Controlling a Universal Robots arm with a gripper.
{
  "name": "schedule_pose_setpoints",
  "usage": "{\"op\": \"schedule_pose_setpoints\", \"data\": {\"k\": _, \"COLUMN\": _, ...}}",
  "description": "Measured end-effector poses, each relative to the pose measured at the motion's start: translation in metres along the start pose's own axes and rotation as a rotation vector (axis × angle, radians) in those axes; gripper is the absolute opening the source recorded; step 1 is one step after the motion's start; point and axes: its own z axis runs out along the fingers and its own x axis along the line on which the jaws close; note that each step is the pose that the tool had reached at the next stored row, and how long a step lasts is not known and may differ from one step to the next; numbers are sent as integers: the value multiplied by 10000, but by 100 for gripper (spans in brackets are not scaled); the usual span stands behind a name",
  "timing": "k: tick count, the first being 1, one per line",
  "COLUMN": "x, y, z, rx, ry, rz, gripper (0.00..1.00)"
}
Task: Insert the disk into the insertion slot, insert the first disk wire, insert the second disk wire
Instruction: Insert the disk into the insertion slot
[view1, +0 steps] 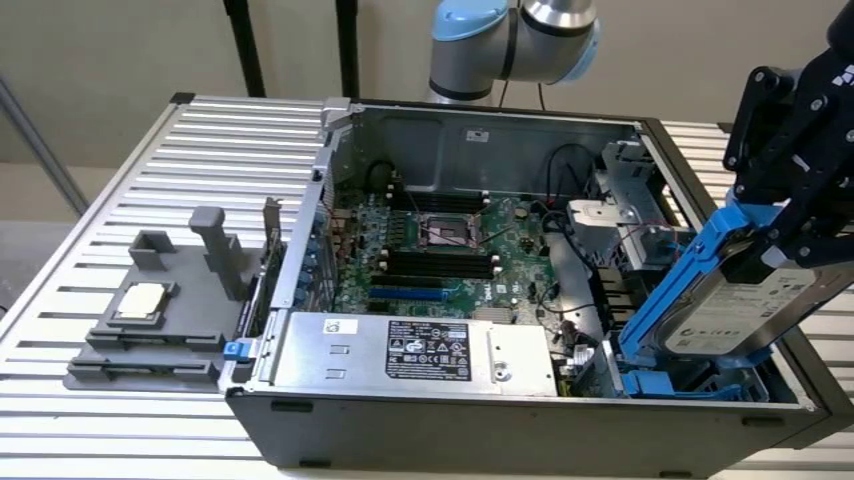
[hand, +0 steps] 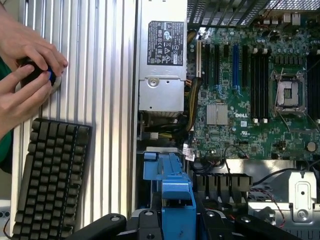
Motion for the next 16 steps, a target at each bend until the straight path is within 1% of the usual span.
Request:
{"op": "schedule_pose_setpoints", "data": {"k": 4, "x": 5, "y": -2, "z": 11, "rx": -14, "ry": -8, "rz": 0, "gripper": 33}}
{"op": "schedule_pose_setpoints", "data": {"k": 7, "x": 6, "y": -2, "z": 19, "rx": -14, "ry": -35, "rz": -12, "gripper": 33}}
{"op": "schedule_pose_setpoints", "data": {"k": 14, "x": 6, "y": -9, "z": 27, "rx": -15, "ry": -194, "rz": -50, "gripper": 33}}
{"op": "schedule_pose_setpoints", "data": {"k": 16, "x": 5, "y": -11, "z": 32, "rx": -15, "ry": -215, "rz": -49, "gripper": 33}}
